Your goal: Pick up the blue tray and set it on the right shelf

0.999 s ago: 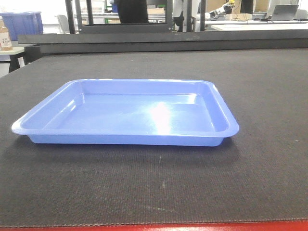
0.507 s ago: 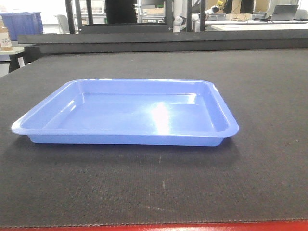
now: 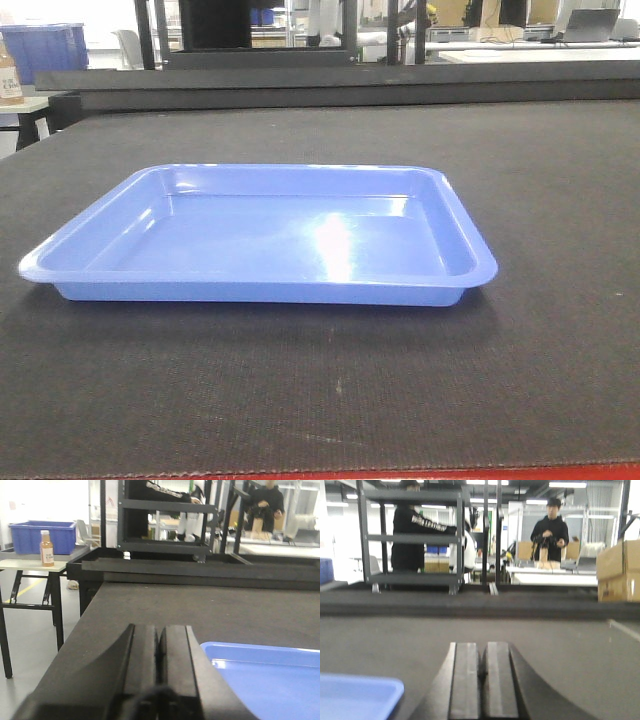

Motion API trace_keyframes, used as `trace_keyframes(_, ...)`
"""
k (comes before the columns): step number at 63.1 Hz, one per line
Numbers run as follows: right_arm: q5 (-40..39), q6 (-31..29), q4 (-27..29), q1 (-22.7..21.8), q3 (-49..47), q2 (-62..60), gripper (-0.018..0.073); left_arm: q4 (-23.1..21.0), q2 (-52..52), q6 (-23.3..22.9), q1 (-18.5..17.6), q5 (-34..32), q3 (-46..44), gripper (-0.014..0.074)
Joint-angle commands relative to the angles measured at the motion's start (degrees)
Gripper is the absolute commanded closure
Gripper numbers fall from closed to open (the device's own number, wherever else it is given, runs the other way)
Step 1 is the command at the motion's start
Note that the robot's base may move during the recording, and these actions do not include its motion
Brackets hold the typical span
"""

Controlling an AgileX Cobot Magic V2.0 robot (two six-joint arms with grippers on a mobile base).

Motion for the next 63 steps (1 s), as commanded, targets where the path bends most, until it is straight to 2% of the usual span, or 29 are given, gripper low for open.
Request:
trace_keyframes(1,0.2,-0.4,0.2,-0.1,-7.2,5.2,0.0379,0.6,5.8,0.1,-0.1,3.6,-9.4,0.0598)
trace_keyframes(4,0.2,-0.4,0.2,-0.1,-9.2,8.0,0.0289,0.6,10.1,0.1,-0.1,6.5,-12.9,0.0548)
trace_keyframes(10,0.3,-0.4,0.2,-0.1,-13.0,16.2,0.0079,0.6,19.7,0.1,-0.2,8.7,-18.2,0.0353)
trace_keyframes(16,0.3,-0.4,0.2,1.5,-16.1,22.9,-0.0015,0.6,26.2,1.0,-2.2,8.4,-22.1,0.0218)
trace_keyframes(22,2.9,-0.4,0.2,5.4,-20.7,29.5,-0.0022,-0.1,32.0,1.3,-5.3,9.7,-26.9,0.0202)
trace_keyframes(32,10.8,-0.4,0.9,14.3,-30.7,40.7,-0.0020,-0.1,42.6,1.6,-11.2,19.8,-35.9,0.0202)
trace_keyframes(42,21.9,-0.3,3.0,22.8,-41.7,54.4,-0.0020,0.0,54.8,1.6,-14.7,28.6,-44.4,0.0202)
trace_keyframes(49,30.0,0.6,3.8,25.2,-48.8,64.1,-0.0020,0.3,61.9,2.2,-15.1,32.6,-49.1,0.0195)
trace_keyframes(57,38.5,0.6,3.6,25.3,-56.2,74.6,-0.0023,1.9,70.2,2.2,-15.1,37.6,-54.0,0.0127)
trace_keyframes(63,41.1,1.1,3.6,24.8,-60.3,80.8,-0.0023,2.1,74.8,2.2,-15.1,38.4,-56.8,0.0094)
